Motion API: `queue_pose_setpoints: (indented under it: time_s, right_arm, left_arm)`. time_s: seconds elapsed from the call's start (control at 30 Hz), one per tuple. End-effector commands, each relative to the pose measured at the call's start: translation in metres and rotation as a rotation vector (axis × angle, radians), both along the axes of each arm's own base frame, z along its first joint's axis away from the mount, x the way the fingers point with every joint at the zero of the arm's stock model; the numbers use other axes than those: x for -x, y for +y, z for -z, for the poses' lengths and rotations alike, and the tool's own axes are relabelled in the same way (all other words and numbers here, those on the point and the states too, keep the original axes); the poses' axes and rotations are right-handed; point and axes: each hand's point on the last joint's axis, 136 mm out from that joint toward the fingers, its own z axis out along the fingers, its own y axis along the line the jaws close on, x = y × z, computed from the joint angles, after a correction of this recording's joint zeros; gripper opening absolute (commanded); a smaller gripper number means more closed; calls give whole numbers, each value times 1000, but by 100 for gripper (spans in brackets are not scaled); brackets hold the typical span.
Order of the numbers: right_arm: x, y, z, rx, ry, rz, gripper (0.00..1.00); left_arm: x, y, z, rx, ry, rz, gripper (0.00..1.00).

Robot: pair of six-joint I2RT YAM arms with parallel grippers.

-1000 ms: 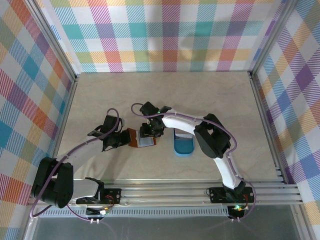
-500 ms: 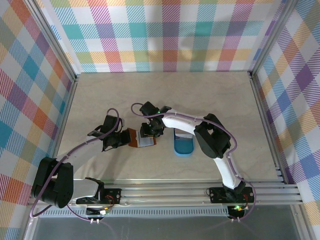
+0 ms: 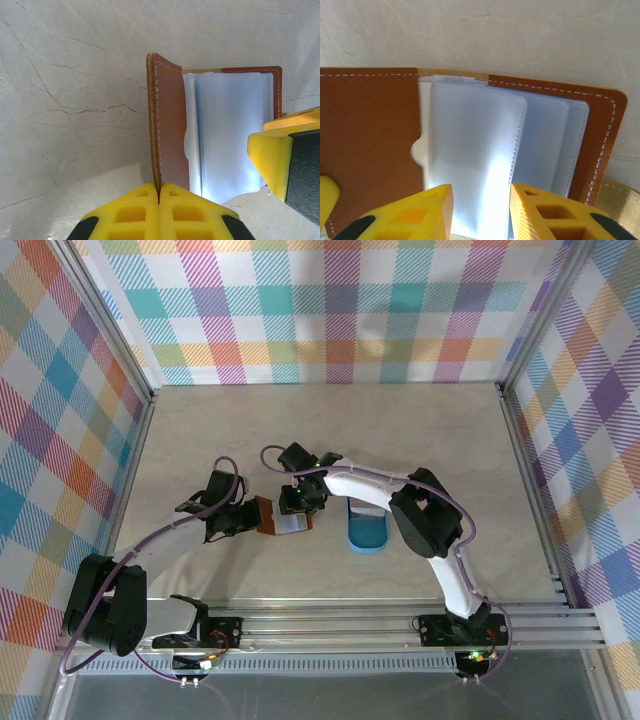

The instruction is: Put the credit cards into the card holder

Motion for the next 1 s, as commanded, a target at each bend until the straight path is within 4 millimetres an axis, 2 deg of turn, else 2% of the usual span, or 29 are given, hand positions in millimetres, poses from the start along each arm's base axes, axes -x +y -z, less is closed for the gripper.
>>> queue_pose_setpoints:
  time_s: [0.0, 0.67, 0.97]
  right_arm:
    - [6, 8, -27, -69, -21, -31, 35]
    - [14, 24, -43, -176, 3, -56, 32]
    - [16, 31, -40, -200, 28, -62, 34]
  left_arm:
    - [-6, 3, -6, -1, -18, -5, 2]
    - [-6, 4, -8, -3, -22, -9, 2]
    - [-6, 4, -10, -6, -23, -10, 2]
